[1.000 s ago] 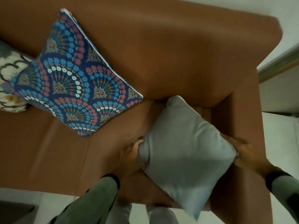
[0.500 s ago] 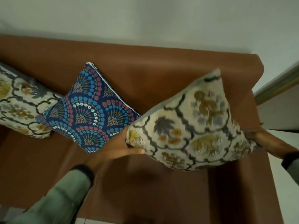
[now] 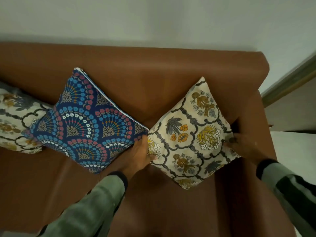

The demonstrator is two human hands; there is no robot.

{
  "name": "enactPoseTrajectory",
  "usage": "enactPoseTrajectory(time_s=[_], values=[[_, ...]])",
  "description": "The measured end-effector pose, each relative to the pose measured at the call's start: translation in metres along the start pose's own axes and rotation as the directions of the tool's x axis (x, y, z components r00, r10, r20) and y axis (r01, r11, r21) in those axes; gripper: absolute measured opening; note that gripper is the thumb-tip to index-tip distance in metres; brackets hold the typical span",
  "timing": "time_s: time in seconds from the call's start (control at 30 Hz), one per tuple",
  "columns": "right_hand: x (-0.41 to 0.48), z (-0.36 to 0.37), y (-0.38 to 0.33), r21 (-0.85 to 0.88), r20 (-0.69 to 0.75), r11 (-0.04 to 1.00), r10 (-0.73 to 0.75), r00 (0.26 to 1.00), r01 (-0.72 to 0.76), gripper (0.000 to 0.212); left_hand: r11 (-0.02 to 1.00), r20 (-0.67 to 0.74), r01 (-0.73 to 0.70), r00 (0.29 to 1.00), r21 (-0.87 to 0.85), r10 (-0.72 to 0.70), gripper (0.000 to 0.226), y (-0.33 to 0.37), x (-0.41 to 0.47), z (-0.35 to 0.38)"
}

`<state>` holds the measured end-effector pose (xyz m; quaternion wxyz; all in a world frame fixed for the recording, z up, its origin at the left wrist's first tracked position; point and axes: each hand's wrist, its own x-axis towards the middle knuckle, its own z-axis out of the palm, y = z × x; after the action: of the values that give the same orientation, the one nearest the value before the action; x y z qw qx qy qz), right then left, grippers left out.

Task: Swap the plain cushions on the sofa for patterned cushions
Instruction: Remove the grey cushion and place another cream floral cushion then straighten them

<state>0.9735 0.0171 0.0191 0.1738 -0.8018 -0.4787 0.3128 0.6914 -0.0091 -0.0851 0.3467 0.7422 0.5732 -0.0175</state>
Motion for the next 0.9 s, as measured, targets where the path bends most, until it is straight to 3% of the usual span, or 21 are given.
enactPoseTrajectory(time_s=[0.03,0.07,0.1,0.23,0.33,0.43,0.5,0.6,0.77,0.83,0.9], values=[[-0.044,-0.017,0.061,0.006,0.114,0.995,0.103,0.988,-0.104,0.023,1.0,-0.028,-0.009,1.0,0.009,0.01,0.066,0.002,-0.005,0.001],[-0.054,-0.016,0.103,0.101,0.042,0.941,0.32,0.947,-0.322,0.022,1.0,-0.052,-0.016,0.999,0.023,0.017,0.065,0.002,-0.009,0.001],[-0.07,-0.017,0.103,0.019,0.036,0.957,0.288,0.957,-0.288,0.021,0.999,-0.08,-0.029,0.996,0.033,0.031,0.064,0.003,-0.013,-0.001],[-0.084,-0.024,0.1,0.195,-0.086,0.958,0.229,0.97,-0.209,0.02,0.988,-0.2,-0.141,0.968,0.063,0.151,0.052,0.001,-0.019,-0.007],[-0.092,-0.03,0.109,0.241,-0.085,0.956,0.193,0.977,-0.168,0.022,0.986,-0.229,-0.158,0.959,0.05,0.165,0.054,0.005,-0.013,-0.015],[-0.08,-0.031,0.095,0.19,-0.145,0.965,0.212,0.966,-0.183,0.022,0.98,-0.249,-0.196,0.948,0.03,0.197,0.051,0.01,0.005,-0.025],[-0.075,-0.028,0.087,0.166,-0.189,0.967,0.224,0.956,-0.193,0.021,0.962,-0.26,-0.251,0.927,0.11,0.272,0.039,0.015,0.017,-0.03],[-0.079,-0.02,0.086,0.211,-0.234,0.959,0.24,0.942,-0.192,0.022,0.933,-0.271,-0.291,0.9,0.213,0.342,0.03,0.015,0.02,-0.031],[-0.098,-0.012,0.088,0.279,-0.265,0.937,0.287,0.921,-0.211,0.027,0.92,-0.309,-0.325,0.871,0.219,0.381,0.031,0.002,0.02,-0.023],[-0.093,-0.012,0.088,0.335,-0.249,0.904,0.356,0.901,-0.265,0.028,0.927,-0.237,-0.309,0.904,0.215,0.356,0.045,-0.005,0.027,-0.031],[-0.085,-0.013,0.084,0.306,-0.273,0.904,0.383,0.883,-0.298,0.035,0.897,-0.099,-0.315,0.928,0.311,0.36,0.078,-0.015,0.034,-0.048]])
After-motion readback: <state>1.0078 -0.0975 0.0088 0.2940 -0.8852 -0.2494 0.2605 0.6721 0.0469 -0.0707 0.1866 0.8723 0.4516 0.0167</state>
